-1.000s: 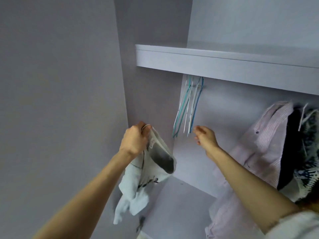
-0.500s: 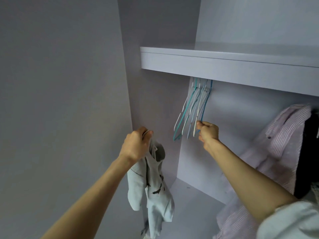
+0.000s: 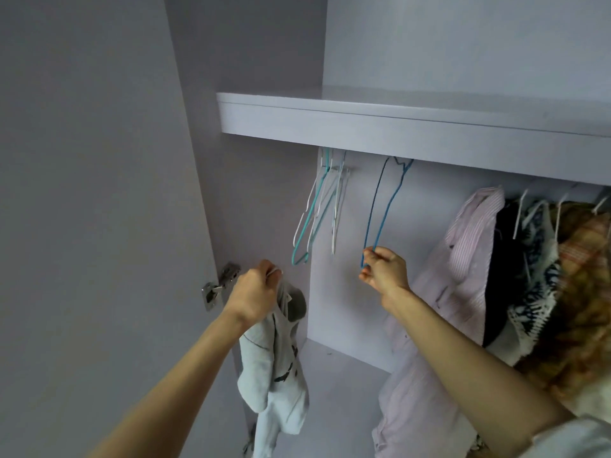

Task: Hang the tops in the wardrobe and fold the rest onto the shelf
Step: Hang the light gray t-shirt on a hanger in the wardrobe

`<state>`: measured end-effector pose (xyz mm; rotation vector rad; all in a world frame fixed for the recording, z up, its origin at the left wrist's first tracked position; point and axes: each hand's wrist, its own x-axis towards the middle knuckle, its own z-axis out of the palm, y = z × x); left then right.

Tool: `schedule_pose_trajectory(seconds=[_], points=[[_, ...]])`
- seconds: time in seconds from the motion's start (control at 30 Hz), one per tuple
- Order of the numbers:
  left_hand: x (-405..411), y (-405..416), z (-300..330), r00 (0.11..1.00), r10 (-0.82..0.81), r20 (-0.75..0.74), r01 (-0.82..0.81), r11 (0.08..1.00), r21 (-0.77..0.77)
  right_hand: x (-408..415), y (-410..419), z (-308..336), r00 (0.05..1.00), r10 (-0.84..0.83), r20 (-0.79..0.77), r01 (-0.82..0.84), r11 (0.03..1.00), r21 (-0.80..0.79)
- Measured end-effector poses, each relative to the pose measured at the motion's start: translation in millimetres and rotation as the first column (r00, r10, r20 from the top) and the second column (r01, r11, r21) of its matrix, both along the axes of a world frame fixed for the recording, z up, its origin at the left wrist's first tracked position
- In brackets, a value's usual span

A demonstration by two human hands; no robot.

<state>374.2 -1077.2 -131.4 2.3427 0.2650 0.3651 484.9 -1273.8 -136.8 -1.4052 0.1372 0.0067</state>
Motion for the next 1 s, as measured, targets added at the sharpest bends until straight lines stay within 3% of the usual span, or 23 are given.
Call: schedule_pose_trajectory(seconds=[0.2, 0.37, 0.47, 0.57, 0.67, 0.8, 0.93, 1.0], points=[[-8.0, -8.7, -19.0, 0.999, -0.013, -0.035, 0.012, 1.000, -0.024, -64.0, -35.3, -65.6, 0.989, 0.146, 0.012, -0.135, 0.943, -0.303], [-18.1, -13.8, -26.5, 0.996, -0.037, -0.076, 0.037, 0.999, -0.002, -53.3, -58.1, -62.5, 0.986, -0.072, -0.150, 0.075, 0.997, 0.015], [-24.0, -16.1, -29.3, 0.995, -0.057, -0.083, 0.057, 0.998, -0.006, -59.7, -66.2, -72.5, 0.973, -0.062, -0.221, 0.044, 0.995, -0.085], [-29.0, -14.8, -30.7, 0.994, -0.080, -0.079, 0.080, 0.997, -0.004, -80.4, -62.7, -90.7, 0.991, 0.000, -0.131, -0.028, 0.978, -0.207], [-35.3, -9.9, -33.5, 0.992, -0.089, -0.090, 0.089, 0.996, -0.006, -97.4, -56.6, -99.5, 0.995, -0.102, -0.001, 0.101, 0.984, -0.144], [-42.5, -4.1, -36.7, 0.986, -0.114, -0.123, 0.115, 0.993, 0.001, -105.8, -49.7, -95.8, 0.938, -0.338, -0.082, 0.339, 0.941, -0.006], [-48.5, -0.4, -40.8, 0.982, -0.112, -0.150, 0.115, 0.993, 0.013, -111.3, -42.4, -91.6, 0.922, -0.383, -0.058, 0.378, 0.923, -0.073], [-50.6, 1.9, -41.4, 0.982, -0.101, -0.158, 0.104, 0.995, 0.009, -114.2, -39.0, -86.7, 0.921, -0.383, -0.065, 0.382, 0.924, -0.035]])
